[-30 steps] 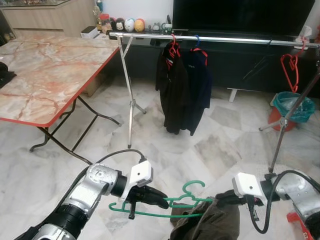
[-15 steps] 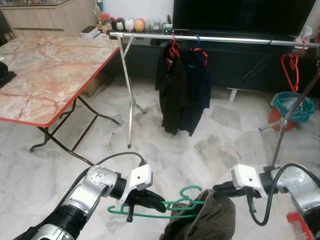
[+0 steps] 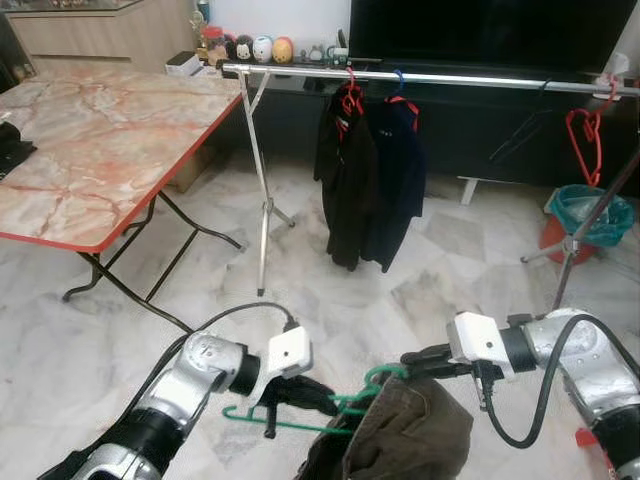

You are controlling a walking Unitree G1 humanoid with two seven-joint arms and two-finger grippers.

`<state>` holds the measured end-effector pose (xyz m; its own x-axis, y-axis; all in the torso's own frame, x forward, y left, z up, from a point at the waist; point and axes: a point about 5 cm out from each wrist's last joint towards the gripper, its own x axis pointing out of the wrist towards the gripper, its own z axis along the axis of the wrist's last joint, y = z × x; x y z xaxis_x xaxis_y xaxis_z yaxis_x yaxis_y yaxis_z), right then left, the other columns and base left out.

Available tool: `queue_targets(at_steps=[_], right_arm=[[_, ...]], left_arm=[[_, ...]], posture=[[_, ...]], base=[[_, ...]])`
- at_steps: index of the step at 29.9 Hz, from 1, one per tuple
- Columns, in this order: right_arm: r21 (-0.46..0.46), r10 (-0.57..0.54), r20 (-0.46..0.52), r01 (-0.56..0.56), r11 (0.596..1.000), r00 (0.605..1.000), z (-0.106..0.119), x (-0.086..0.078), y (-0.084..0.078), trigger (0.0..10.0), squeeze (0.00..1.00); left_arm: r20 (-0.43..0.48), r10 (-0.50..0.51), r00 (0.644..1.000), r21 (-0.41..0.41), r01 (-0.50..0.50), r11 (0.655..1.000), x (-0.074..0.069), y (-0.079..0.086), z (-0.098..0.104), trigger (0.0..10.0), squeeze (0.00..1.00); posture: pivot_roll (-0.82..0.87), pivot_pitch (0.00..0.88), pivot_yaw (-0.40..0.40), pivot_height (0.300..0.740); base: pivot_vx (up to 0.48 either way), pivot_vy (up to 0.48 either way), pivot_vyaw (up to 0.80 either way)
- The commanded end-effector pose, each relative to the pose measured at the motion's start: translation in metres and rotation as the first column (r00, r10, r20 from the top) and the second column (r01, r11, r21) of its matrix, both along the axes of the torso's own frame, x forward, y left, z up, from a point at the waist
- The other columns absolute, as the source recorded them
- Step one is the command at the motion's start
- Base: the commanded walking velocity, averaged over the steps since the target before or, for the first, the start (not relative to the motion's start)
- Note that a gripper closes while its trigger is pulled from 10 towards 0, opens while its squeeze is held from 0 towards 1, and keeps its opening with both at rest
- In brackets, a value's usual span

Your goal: Hang hanger

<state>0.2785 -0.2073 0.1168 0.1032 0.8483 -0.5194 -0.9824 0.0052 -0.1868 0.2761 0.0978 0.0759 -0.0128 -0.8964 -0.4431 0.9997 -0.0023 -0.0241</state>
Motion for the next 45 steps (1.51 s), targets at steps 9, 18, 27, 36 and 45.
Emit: queue_targets(at_steps=[9,18,27,36,45], right_arm=[[0.020,-0.011,0.000,0.011,1.000,1.000,0.003,0.003,0.003,0.0,0.00],[-0.016,-0.122,-0.006,0.122,0.992,0.992,-0.001,0.010,-0.016,0.0,0.00],[0.044,-0.201,0.055,0.199,0.979,0.978,0.015,0.029,-0.016,0.0,0.00],[0.113,-0.207,0.055,0.200,0.973,0.977,0.021,0.044,-0.001,0.0,0.00],[0.129,-0.215,0.012,0.211,0.969,0.977,0.009,0.046,0.008,0.0,0.00]], left_arm=[[0.030,-0.015,0.999,-0.058,0.016,0.998,0.003,0.000,0.011,10.0,0.00],[0.029,-0.055,0.998,-0.042,0.056,0.998,-0.001,0.005,0.013,10.0,0.00],[0.082,-0.201,0.976,0.058,0.196,0.979,-0.012,0.008,0.015,10.0,0.00],[0.287,-0.216,0.933,0.145,0.180,0.973,-0.003,0.003,0.021,10.0,0.00],[0.324,-0.169,0.931,-0.001,0.179,0.984,-0.001,-0.008,0.040,10.0,0.00]], posture=[[0.07,0.000,-0.016,0.740],[0.07,0.000,-0.015,0.740],[0.07,0.000,-0.013,0.740],[0.07,0.000,-0.016,0.740],[0.08,0.000,-0.021,0.740]], base=[[0.000,0.000,0.00],[0.000,0.000,0.00],[0.000,0.000,0.00],[0.000,0.000,0.00],[0.000,0.000,0.00]])
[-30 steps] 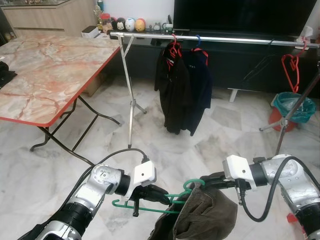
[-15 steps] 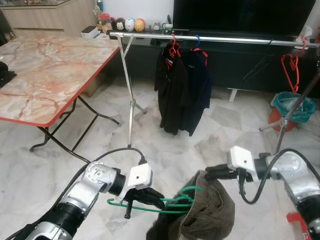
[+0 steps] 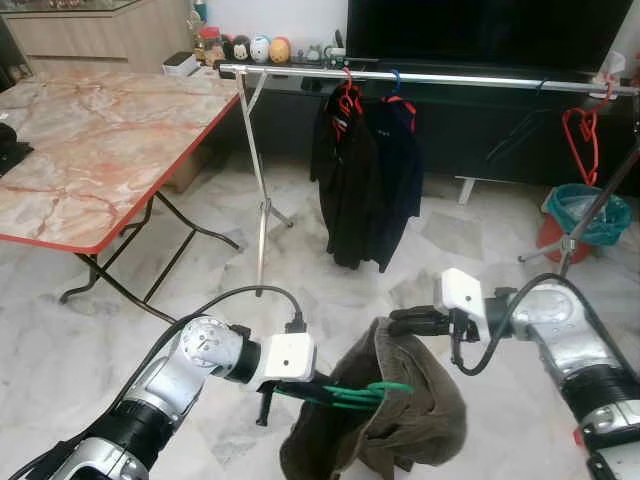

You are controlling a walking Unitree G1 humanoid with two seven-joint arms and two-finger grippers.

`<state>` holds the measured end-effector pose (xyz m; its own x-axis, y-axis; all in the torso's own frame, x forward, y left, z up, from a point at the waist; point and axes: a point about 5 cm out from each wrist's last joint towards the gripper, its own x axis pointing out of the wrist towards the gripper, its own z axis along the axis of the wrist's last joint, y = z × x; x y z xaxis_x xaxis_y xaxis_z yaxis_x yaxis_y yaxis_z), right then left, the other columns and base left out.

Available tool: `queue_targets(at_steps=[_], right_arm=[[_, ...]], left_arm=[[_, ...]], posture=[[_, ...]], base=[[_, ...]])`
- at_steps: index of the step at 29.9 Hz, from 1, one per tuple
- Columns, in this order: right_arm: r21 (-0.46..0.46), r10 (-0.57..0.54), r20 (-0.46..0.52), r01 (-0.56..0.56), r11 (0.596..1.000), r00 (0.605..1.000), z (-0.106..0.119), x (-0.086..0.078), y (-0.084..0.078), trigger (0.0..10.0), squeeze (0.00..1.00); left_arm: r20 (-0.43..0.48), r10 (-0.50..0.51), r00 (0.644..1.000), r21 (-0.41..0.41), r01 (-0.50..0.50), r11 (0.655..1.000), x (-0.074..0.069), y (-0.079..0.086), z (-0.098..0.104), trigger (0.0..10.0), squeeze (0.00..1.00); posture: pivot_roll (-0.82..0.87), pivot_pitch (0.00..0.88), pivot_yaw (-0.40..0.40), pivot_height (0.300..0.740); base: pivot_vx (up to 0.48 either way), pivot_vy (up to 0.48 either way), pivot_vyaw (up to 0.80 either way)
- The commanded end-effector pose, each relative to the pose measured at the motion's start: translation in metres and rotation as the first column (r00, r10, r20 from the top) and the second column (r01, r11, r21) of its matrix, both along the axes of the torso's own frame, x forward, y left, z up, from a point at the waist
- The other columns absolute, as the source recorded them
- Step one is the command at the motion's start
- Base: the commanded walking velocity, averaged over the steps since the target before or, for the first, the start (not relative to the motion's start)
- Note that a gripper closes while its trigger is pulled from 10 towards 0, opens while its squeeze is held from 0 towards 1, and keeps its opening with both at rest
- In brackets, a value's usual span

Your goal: Hang hanger

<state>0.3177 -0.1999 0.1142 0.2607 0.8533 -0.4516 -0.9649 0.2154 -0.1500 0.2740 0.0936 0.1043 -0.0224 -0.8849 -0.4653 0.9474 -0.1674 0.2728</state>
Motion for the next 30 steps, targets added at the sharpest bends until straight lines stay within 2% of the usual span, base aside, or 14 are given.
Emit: queue_targets(at_steps=[1,4,7,18,19,20,21,22,25,30], right_arm=[[0.035,-0.024,0.051,0.022,0.999,0.998,0.010,0.007,0.000,0.0,0.00],[0.030,-0.050,0.025,0.049,0.998,0.998,0.003,0.005,-0.002,0.0,0.00],[0.025,-0.045,-0.004,0.046,0.999,0.999,-0.004,0.002,-0.002,0.0,0.00],[0.038,-0.048,-0.050,0.050,0.998,0.998,-0.026,-0.008,0.004,0.0,0.00],[0.043,-0.045,-0.048,0.047,0.998,0.998,-0.027,-0.009,0.006,4.1,0.00],[0.045,-0.048,-0.043,0.050,0.998,0.998,-0.028,-0.009,0.007,5.0,0.00],[0.045,-0.048,-0.043,0.050,0.998,0.998,-0.028,-0.009,0.007,5.0,0.00],[0.046,-0.048,-0.044,0.050,0.998,0.998,-0.028,-0.009,0.007,10.0,0.00],[0.043,-0.057,-0.030,0.058,0.997,0.998,-0.027,-0.008,0.006,10.0,0.00],[0.070,-0.096,0.056,0.092,0.993,0.994,-0.014,0.000,0.005,10.0,0.00]], left_arm=[[0.018,-0.022,1.000,-0.056,0.023,0.998,0.001,-0.005,0.013,10.0,0.00],[0.017,-0.030,0.999,-0.072,0.031,0.997,0.000,-0.007,0.016,10.0,0.00],[0.008,-0.020,1.000,-0.121,0.021,0.992,0.001,-0.010,0.022,10.0,0.00],[-0.039,-0.009,0.999,-0.239,0.000,0.971,0.002,-0.019,0.033,10.0,0.00],[-0.041,-0.009,0.999,-0.247,-0.001,0.969,0.002,-0.020,0.034,10.0,0.00],[-0.042,-0.007,0.999,-0.252,-0.004,0.968,0.002,-0.020,0.035,10.0,0.00],[-0.042,-0.007,0.999,-0.252,-0.004,0.968,0.002,-0.020,0.035,10.0,0.00],[-0.050,-0.010,0.999,-0.254,-0.003,0.967,0.001,-0.020,0.035,10.0,0.00],[-0.056,-0.010,0.998,-0.255,-0.004,0.967,0.001,-0.020,0.035,10.0,0.00],[-0.079,-0.021,0.997,-0.274,-0.001,0.962,-0.001,-0.023,0.035,10.0,0.00]], posture=[[0.08,0.000,-0.021,0.740],[0.08,0.000,-0.022,0.740],[0.08,0.000,-0.022,0.740],[0.08,0.000,-0.018,0.740],[0.08,0.000,-0.017,0.740],[0.08,0.000,-0.016,0.740],[0.08,0.000,-0.016,0.740],[0.08,0.000,-0.016,0.740],[0.08,0.000,-0.016,0.740],[0.08,0.000,-0.015,0.740]], base=[[0.000,0.000,0.00],[0.000,0.000,0.00],[0.000,0.000,0.00],[0.000,0.000,0.00],[0.000,0.000,0.00],[0.000,0.000,0.00],[0.000,0.000,0.00],[0.000,0.000,0.00],[0.000,0.000,0.00],[0.000,0.000,0.00]])
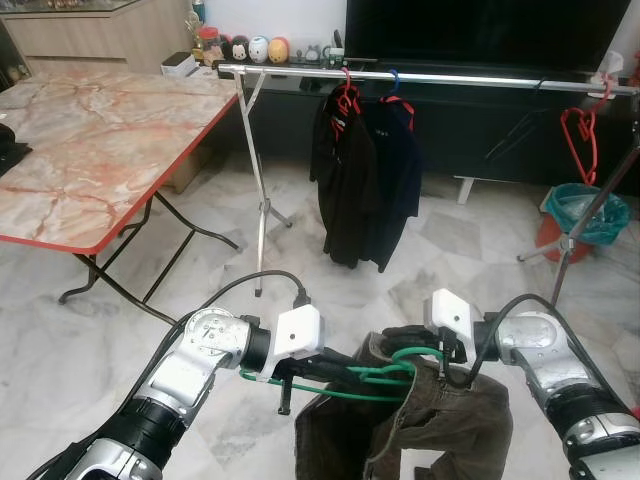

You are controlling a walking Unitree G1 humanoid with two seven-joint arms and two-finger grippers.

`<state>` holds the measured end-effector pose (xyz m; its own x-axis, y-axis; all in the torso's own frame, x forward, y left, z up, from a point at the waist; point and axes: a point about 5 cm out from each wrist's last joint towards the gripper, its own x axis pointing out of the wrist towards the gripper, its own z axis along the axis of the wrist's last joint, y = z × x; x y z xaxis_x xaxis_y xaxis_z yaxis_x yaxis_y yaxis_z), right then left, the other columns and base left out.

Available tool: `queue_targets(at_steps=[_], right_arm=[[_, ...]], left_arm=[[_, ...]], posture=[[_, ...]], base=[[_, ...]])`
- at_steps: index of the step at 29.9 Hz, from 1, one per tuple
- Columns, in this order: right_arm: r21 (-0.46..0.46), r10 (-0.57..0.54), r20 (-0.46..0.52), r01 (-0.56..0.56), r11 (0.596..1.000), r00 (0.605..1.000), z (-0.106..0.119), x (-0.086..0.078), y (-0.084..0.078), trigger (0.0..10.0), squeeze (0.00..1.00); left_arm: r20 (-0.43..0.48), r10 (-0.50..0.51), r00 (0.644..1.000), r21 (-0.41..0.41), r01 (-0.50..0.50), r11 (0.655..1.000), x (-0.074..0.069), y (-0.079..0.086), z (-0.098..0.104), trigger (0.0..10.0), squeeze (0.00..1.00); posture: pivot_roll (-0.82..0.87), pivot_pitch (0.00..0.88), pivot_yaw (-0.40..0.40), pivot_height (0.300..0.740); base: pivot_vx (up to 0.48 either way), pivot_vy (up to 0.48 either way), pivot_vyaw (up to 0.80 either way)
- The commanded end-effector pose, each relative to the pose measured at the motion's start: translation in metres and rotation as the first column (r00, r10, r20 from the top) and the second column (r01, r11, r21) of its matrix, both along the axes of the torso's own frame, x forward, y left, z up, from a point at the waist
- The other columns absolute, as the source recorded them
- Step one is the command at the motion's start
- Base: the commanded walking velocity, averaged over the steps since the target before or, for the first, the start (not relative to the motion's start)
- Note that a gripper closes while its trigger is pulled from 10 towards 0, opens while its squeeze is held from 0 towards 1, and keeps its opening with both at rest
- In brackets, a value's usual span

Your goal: Hang hanger

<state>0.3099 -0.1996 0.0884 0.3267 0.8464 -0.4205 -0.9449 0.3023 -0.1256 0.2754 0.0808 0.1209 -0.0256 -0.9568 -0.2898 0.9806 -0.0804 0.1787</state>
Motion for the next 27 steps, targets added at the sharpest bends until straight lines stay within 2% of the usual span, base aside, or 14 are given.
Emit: queue_targets(at_steps=[1,4,6,7,17,21,23,24,25,27], right_arm=[[0.053,-0.059,0.128,0.053,0.997,0.990,0.020,0.014,0.006,10.0,0.00],[0.063,-0.105,0.183,0.095,0.993,0.977,0.028,0.021,0.006,10.0,0.00],[0.060,-0.103,0.176,0.093,0.994,0.979,0.028,0.021,0.006,10.0,0.02],[0.061,-0.104,0.171,0.095,0.994,0.980,0.027,0.021,0.006,10.0,1.00],[0.059,-0.012,0.092,0.007,0.998,0.996,0.019,0.013,0.012,10.0,1.00],[0.057,-0.046,0.127,0.039,0.998,0.991,0.022,0.016,0.010,10.0,1.00],[0.065,-0.138,0.187,0.128,0.990,0.973,0.029,0.025,0.007,10.0,1.00],[0.071,-0.163,0.204,0.151,0.986,0.965,0.033,0.027,0.005,10.0,0.86],[0.079,-0.195,0.225,0.181,0.980,0.955,0.037,0.030,0.002,10.0,0.00],[0.093,-0.246,0.267,0.229,0.969,0.932,0.049,0.035,-0.007,10.0,0.00]], left_arm=[[0.042,-0.052,0.998,-0.093,0.056,0.994,-0.004,-0.012,0.018,10.0,0.00],[0.040,-0.056,0.998,-0.092,0.060,0.994,-0.004,-0.013,0.017,10.0,0.00],[0.038,-0.058,0.998,-0.092,0.061,0.994,-0.004,-0.013,0.017,10.0,0.00],[0.037,-0.058,0.998,-0.093,0.061,0.994,-0.004,-0.013,0.017,10.0,0.00],[0.028,-0.065,0.998,-0.101,0.067,0.993,-0.006,-0.015,0.018,10.0,0.00],[0.022,-0.062,0.998,-0.117,0.064,0.991,-0.006,-0.016,0.019,10.0,0.00],[0.020,-0.065,0.998,-0.118,0.067,0.991,-0.007,-0.017,0.019,10.0,0.00],[0.018,-0.066,0.998,-0.119,0.068,0.991,-0.007,-0.017,0.019,10.0,0.00],[0.017,-0.066,0.998,-0.120,0.068,0.990,-0.007,-0.017,0.019,10.0,0.00],[0.013,-0.068,0.998,-0.121,0.069,0.990,-0.008,-0.017,0.018,10.0,0.00]], posture=[[0.07,0.000,-0.016,0.740],[0.07,0.000,-0.017,0.740],[0.07,0.000,-0.017,0.740],[0.07,0.000,-0.017,0.740],[0.07,0.000,-0.020,0.740],[0.07,0.000,-0.020,0.740],[0.07,0.000,-0.020,0.740],[0.07,0.000,-0.020,0.740],[0.07,0.000,-0.021,0.740],[0.07,0.000,-0.021,0.740]], base=[[0.000,0.000,0.00],[0.000,0.000,0.00],[0.000,0.000,0.00],[0.000,0.000,0.00],[0.000,0.000,0.00],[0.000,0.000,0.00],[0.000,0.000,0.00],[0.000,0.000,0.00],[0.000,0.000,0.00],[0.000,0.000,0.00]])
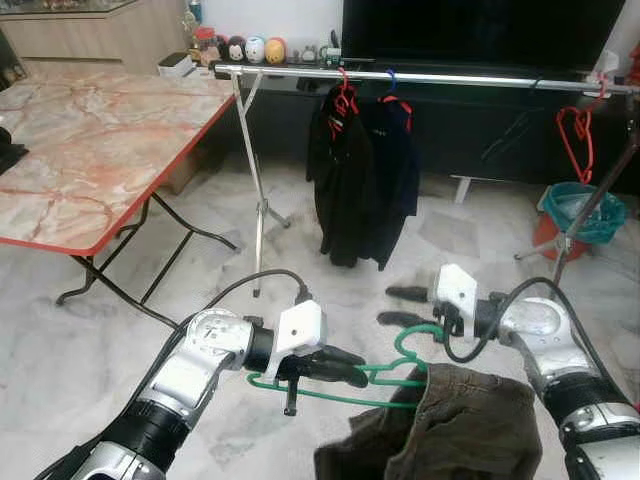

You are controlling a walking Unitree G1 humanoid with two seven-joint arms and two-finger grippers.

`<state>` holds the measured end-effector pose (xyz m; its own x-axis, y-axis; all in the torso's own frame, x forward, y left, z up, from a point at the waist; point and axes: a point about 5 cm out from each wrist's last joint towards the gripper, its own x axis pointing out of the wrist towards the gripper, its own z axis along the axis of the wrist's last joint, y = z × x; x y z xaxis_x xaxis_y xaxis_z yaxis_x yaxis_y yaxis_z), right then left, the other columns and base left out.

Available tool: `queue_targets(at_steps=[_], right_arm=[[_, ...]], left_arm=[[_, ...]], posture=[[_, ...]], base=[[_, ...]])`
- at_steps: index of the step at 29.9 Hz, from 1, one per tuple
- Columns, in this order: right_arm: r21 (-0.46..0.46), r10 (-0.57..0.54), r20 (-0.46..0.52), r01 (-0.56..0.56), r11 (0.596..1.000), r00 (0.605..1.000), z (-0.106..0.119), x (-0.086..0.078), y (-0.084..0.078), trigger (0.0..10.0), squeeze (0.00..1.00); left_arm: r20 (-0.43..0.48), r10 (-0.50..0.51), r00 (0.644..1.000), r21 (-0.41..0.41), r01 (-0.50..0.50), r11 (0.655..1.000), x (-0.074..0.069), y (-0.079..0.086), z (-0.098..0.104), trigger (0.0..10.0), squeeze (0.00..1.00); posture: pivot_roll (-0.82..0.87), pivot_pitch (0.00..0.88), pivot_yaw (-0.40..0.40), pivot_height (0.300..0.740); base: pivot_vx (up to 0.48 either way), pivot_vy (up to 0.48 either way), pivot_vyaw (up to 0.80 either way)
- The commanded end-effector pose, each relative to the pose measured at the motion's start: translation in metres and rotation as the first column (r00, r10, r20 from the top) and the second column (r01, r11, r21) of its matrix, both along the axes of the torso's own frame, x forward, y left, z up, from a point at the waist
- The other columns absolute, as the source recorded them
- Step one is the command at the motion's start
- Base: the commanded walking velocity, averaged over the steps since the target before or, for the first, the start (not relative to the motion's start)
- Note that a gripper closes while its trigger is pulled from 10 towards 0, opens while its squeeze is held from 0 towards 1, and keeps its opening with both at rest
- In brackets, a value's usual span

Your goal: Hang hanger

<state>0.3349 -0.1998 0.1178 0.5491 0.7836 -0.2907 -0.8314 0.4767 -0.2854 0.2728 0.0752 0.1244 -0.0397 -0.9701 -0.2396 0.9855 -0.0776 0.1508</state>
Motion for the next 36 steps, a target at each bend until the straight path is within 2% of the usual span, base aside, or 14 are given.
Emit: queue_targets(at_steps=[1,6,7,8,9,12,17,19,20,21,22,25,29,36], right_arm=[[0.012,-0.061,0.079,0.061,0.998,0.995,0.020,0.010,-0.007,10.0,0.00],[0.035,-0.093,0.118,0.089,0.995,0.989,0.034,0.013,-0.019,10.0,0.00],[0.036,-0.093,0.121,0.089,0.995,0.988,0.036,0.012,-0.021,10.0,0.82],[0.035,-0.093,0.125,0.089,0.995,0.988,0.039,0.011,-0.026,10.0,1.00],[-0.003,-0.059,0.119,0.060,0.998,0.991,0.040,0.006,-0.035,10.0,1.00],[-0.019,-0.042,0.096,0.045,0.999,0.994,0.041,0.003,-0.043,10.0,1.00],[-0.073,-0.042,0.046,0.046,0.996,0.998,0.048,-0.007,-0.072,10.0,1.00],[-0.076,-0.032,0.033,0.034,0.997,0.999,0.049,-0.009,-0.074,10.0,1.00],[-0.068,0.006,-0.006,-0.006,0.998,1.000,0.049,-0.015,-0.079,10.0,1.00],[-0.061,0.027,-0.030,-0.029,0.998,0.999,0.049,-0.018,-0.081,10.0,0.55],[-0.045,0.052,-0.057,-0.055,0.998,0.997,0.049,-0.021,-0.083,10.0,0.00],[-0.020,0.091,-0.101,-0.093,0.995,0.991,0.048,-0.026,-0.083,10.0,0.00],[-0.033,0.204,-0.201,-0.214,0.976,0.958,0.036,-0.042,-0.083,10.0,0.00],[0.014,0.241,-0.233,-0.244,0.970,0.942,0.036,-0.050,-0.085,10.0,0.00]], left_arm=[[0.045,-0.059,0.997,-0.070,0.062,0.996,-0.005,-0.012,0.015,10.0,0.00],[0.039,-0.061,0.997,-0.070,0.064,0.996,-0.006,-0.012,0.014,10.0,0.00],[0.037,-0.062,0.997,-0.069,0.064,0.996,-0.006,-0.012,0.014,10.0,0.00],[0.033,-0.064,0.997,-0.068,0.066,0.995,-0.006,-0.011,0.013,10.0,0.00],[0.028,-0.063,0.998,-0.063,0.065,0.996,-0.006,-0.011,0.011,10.0,0.00],[0.024,-0.061,0.998,-0.061,0.062,0.996,-0.006,-0.010,0.010,10.0,0.00],[0.016,-0.060,0.998,-0.050,0.061,0.997,-0.006,-0.008,0.008,10.0,0.00],[0.016,-0.060,0.998,-0.049,0.061,0.997,-0.006,-0.008,0.007,10.0,0.00],[0.014,-0.060,0.998,-0.048,0.061,0.997,-0.006,-0.008,0.007,10.0,0.00],[0.014,-0.060,0.998,-0.046,0.061,0.997,-0.006,-0.008,0.007,10.0,0.00],[0.014,-0.060,0.998,-0.045,0.061,0.997,-0.006,-0.008,0.006,10.0,0.00],[0.013,-0.060,0.998,-0.045,0.061,0.997,-0.006,-0.007,0.006,10.0,0.00],[0.013,-0.057,0.998,-0.042,0.057,0.997,-0.006,-0.007,0.006,10.0,0.00],[0.009,-0.052,0.999,-0.035,0.052,0.998,-0.006,-0.006,0.004,10.0,0.00]], posture=[[0.07,0.000,-0.021,0.740],[0.06,0.000,-0.021,0.740],[0.06,0.000,-0.021,0.740],[0.06,0.000,-0.021,0.740],[0.06,0.000,-0.021,0.740],[0.06,0.000,-0.018,0.740],[0.05,0.000,-0.016,0.740],[0.05,0.000,-0.016,0.740],[0.05,0.000,-0.015,0.740],[0.05,0.000,-0.015,0.740],[0.05,0.000,-0.014,0.740],[0.05,0.000,-0.014,0.740],[0.05,0.000,-0.013,0.740],[0.05,0.000,-0.011,0.740]], base=[[0.000,0.000,0.00],[0.000,0.000,0.00],[0.000,0.000,0.00],[0.000,0.000,0.00],[0.000,0.000,0.00],[0.000,0.000,0.00],[0.000,0.000,0.00],[0.000,0.000,0.00],[0.000,0.000,0.00],[0.000,0.000,0.00],[0.000,0.000,0.00],[0.000,0.000,0.00],[0.000,0.000,0.00],[0.000,0.000,0.00]])
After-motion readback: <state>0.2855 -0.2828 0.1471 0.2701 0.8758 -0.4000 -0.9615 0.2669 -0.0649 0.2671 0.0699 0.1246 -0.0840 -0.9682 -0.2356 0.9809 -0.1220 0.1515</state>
